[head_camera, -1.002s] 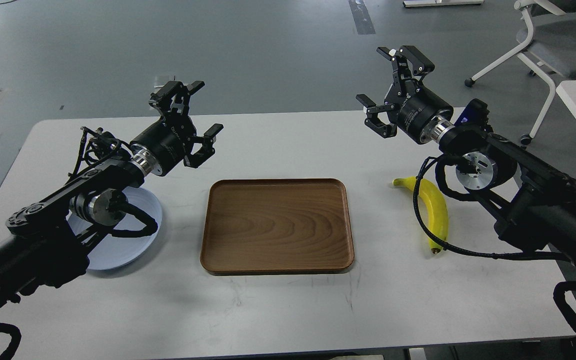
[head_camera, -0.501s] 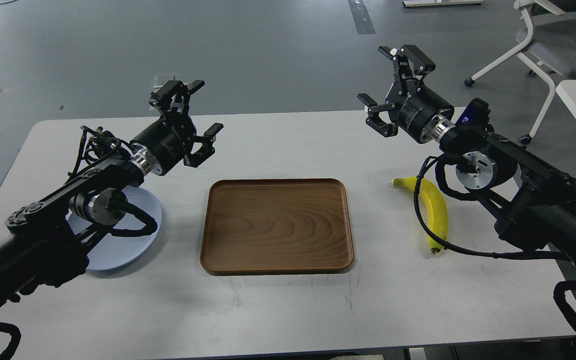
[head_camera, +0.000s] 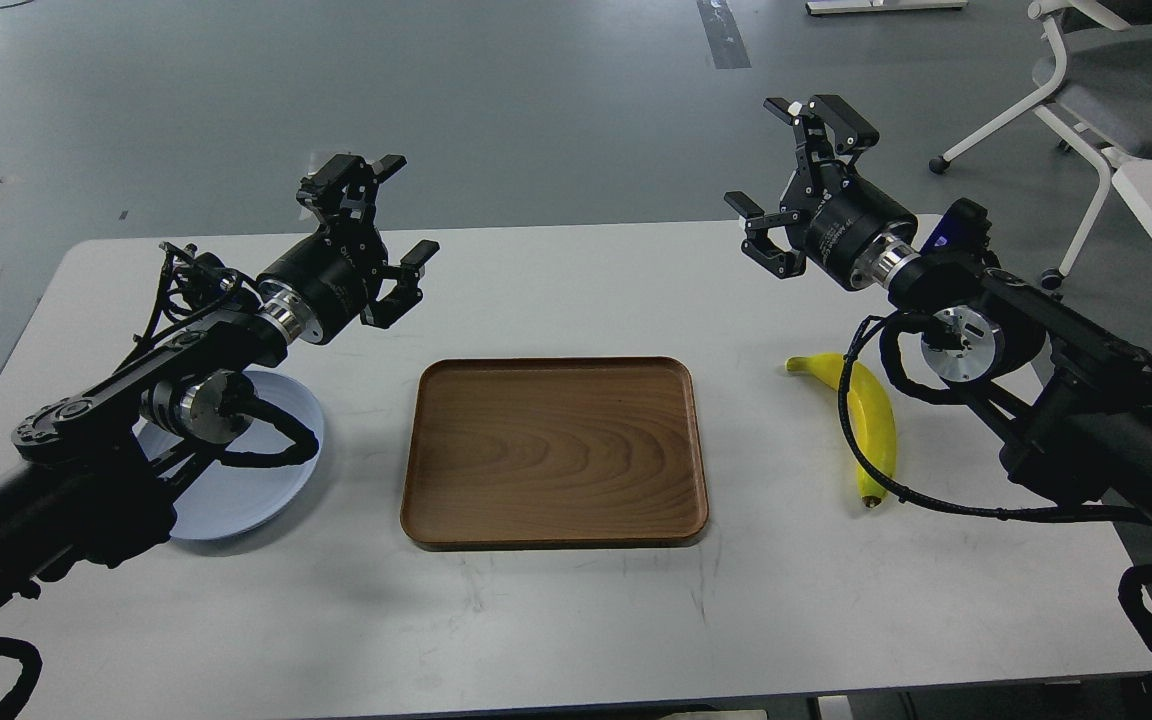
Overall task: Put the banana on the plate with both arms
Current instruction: 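Raise the left gripper and move it toward the light blue plate, then lower the left gripper to the plate rim and grasp it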
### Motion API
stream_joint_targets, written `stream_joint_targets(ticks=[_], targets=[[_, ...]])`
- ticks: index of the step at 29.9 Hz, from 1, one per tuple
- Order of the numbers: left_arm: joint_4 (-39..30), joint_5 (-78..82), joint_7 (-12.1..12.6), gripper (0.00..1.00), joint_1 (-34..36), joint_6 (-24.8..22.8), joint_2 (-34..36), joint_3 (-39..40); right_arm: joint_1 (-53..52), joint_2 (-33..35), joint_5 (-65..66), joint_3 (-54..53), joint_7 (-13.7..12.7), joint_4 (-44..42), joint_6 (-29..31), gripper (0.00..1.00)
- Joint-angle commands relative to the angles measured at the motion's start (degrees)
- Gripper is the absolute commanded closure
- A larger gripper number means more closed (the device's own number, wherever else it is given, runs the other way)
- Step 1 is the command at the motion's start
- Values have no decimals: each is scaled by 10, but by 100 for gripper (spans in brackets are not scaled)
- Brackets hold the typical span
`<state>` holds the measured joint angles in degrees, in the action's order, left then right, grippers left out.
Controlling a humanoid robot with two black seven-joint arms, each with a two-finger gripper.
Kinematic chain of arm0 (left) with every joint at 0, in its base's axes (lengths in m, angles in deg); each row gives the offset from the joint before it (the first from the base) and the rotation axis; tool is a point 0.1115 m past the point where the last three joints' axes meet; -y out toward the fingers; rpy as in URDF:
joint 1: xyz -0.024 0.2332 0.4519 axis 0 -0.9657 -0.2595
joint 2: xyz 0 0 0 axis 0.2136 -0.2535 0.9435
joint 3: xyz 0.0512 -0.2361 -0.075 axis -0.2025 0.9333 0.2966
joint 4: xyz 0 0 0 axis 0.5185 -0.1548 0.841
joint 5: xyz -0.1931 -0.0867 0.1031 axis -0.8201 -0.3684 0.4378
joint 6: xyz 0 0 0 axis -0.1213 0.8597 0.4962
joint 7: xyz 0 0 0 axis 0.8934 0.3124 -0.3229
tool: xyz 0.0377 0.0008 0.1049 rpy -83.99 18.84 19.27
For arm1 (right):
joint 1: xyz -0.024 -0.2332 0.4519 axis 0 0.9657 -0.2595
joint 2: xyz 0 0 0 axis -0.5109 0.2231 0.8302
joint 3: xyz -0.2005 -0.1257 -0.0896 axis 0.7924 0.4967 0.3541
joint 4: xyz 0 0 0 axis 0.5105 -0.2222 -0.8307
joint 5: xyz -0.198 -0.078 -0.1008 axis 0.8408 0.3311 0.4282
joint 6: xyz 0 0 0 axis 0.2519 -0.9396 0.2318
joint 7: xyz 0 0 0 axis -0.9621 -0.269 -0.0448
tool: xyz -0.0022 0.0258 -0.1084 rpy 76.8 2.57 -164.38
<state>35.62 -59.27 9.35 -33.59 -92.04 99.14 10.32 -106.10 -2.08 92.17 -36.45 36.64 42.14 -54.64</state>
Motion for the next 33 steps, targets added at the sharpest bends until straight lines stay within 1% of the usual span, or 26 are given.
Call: stream_joint_targets(ticks=[1, 4, 7, 11, 14, 16, 17, 18, 20, 21, 22, 24, 26, 27, 30, 33], targets=[[-1, 60, -13, 2, 3, 30, 3, 1, -3, -2, 1, 1, 0, 0, -7, 0], [-1, 84, -32, 2, 7, 52, 7, 0, -4, -3, 1, 2, -1, 0, -8, 0], [-2, 94, -43, 2, 11, 53, 16, -1, -3, -3, 1, 2, -1, -1, -8, 0], [-2, 112, -47, 2, 11, 55, 17, -3, -4, -1, 1, 18, 0, 0, -9, 0], [-2, 150, -49, 2, 9, 70, 16, -3, -4, 0, 1, 19, 0, 0, -11, 0], [-2, 201, -56, 2, 9, 104, 16, -4, -4, 2, 1, 19, 0, 0, -11, 0], [-2, 248, -67, 2, 9, 133, 16, -4, -3, 4, 1, 19, -1, 0, -11, 0], [-3, 303, -71, 2, 8, 162, 18, -4, -3, 5, 1, 19, 0, 0, -11, 0], [-5, 364, -71, 2, 8, 185, 24, -10, -2, 5, 1, 19, 0, 0, -11, 0], [-14, 430, -70, 2, 8, 204, 40, -24, -1, 5, 1, 19, 0, 0, -11, 0], [-18, 458, -70, 2, 7, 214, 53, -36, -1, 5, 1, 19, 1, 0, -11, 0], [-22, 544, -70, 2, 8, 250, 95, -90, 0, 6, 1, 18, 1, 0, -11, 0], [-23, 573, -70, 2, 8, 259, 115, -120, 1, 6, 1, 18, 1, 0, -11, 0], [-23, 590, -70, 2, 8, 260, 140, -146, 1, 7, 1, 17, 1, 0, -11, 0], [-16, 594, -70, 2, 6, 265, 195, -186, 2, 17, 0, 15, 1, 1, -11, 0], [-14, 595, -71, 2, -1, 277, 227, -192, 2, 23, 0, 16, 1, 1, -11, 0]])
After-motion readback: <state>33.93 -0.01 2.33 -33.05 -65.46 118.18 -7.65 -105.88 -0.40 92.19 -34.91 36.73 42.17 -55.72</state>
